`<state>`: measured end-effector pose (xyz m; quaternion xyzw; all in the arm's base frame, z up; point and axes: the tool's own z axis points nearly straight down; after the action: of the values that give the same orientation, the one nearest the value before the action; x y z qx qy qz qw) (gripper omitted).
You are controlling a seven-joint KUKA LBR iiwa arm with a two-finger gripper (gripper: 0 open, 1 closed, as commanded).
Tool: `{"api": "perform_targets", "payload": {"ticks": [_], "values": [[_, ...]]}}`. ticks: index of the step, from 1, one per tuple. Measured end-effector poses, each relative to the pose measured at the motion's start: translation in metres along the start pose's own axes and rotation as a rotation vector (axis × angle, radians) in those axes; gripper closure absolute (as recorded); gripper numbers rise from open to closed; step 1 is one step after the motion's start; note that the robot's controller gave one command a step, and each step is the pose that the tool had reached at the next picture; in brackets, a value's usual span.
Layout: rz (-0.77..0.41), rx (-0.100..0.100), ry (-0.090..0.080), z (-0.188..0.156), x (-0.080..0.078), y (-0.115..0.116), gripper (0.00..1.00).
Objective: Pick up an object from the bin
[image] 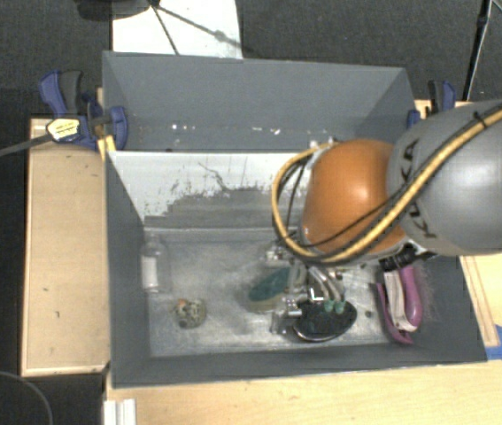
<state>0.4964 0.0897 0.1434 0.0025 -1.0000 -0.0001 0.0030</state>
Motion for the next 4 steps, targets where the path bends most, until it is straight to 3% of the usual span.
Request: {"api": "perform_targets", "payload": {"ticks": [1,2,3,4], "values": [[0.006,-0.001,-0.008,-0.004,-0.002,0.0,1.0],[0.01,-0.001,-0.008,-0.004,-0.002,0.0,0.0],[0.012,0.002,-0.004,0.056,-0.022,-0.05,0.0],[0.01,-0.001,-0.008,0.052,-0.023,-0.047,1.0]]}}
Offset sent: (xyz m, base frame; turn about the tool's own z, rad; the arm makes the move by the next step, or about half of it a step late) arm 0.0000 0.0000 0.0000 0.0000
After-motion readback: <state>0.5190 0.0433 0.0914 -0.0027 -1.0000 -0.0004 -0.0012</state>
